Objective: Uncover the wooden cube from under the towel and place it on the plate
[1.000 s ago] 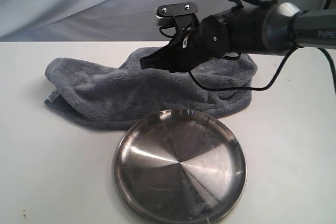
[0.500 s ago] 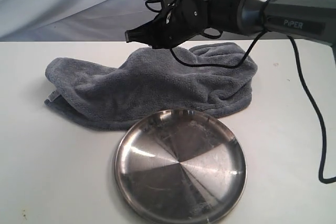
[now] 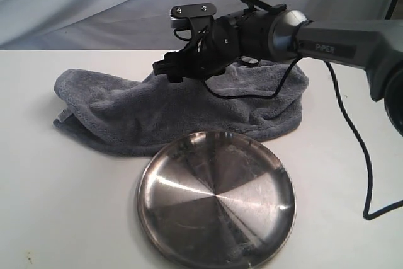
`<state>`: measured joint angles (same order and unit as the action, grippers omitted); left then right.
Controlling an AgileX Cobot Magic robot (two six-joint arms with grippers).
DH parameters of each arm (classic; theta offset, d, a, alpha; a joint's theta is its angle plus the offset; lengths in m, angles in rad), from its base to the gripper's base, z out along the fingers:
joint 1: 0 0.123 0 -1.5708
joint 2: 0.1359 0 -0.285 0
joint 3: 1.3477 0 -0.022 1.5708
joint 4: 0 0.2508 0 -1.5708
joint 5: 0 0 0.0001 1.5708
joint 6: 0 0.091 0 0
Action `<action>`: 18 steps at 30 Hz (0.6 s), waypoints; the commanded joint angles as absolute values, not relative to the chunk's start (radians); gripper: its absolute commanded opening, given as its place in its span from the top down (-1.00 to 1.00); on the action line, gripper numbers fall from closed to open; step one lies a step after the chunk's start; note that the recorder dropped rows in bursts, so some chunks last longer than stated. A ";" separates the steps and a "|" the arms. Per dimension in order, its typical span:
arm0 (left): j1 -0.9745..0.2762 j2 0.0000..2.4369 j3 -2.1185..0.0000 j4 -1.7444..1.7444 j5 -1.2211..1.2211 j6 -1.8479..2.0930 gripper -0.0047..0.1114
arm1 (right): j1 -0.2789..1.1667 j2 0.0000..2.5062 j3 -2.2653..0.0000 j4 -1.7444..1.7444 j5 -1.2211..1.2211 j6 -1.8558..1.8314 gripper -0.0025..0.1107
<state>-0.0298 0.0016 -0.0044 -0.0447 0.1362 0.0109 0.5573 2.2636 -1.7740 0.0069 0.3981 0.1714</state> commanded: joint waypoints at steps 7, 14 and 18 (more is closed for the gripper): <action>-0.028 0.000 0.000 -0.044 0.136 0.008 0.89 | 0.589 2.281 -1.782 -0.018 0.415 0.157 0.45; -0.028 0.000 0.000 -0.044 0.136 0.008 0.89 | 0.589 2.264 -1.782 -0.013 0.452 0.162 0.96; -0.028 0.000 0.000 -0.044 0.136 0.008 0.89 | 0.595 2.213 -1.782 -0.013 0.461 0.160 0.96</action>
<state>-0.0298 0.0016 -0.0044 -0.0447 0.1362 0.0109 0.5878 2.2577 -1.7762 -0.0111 0.4395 0.1591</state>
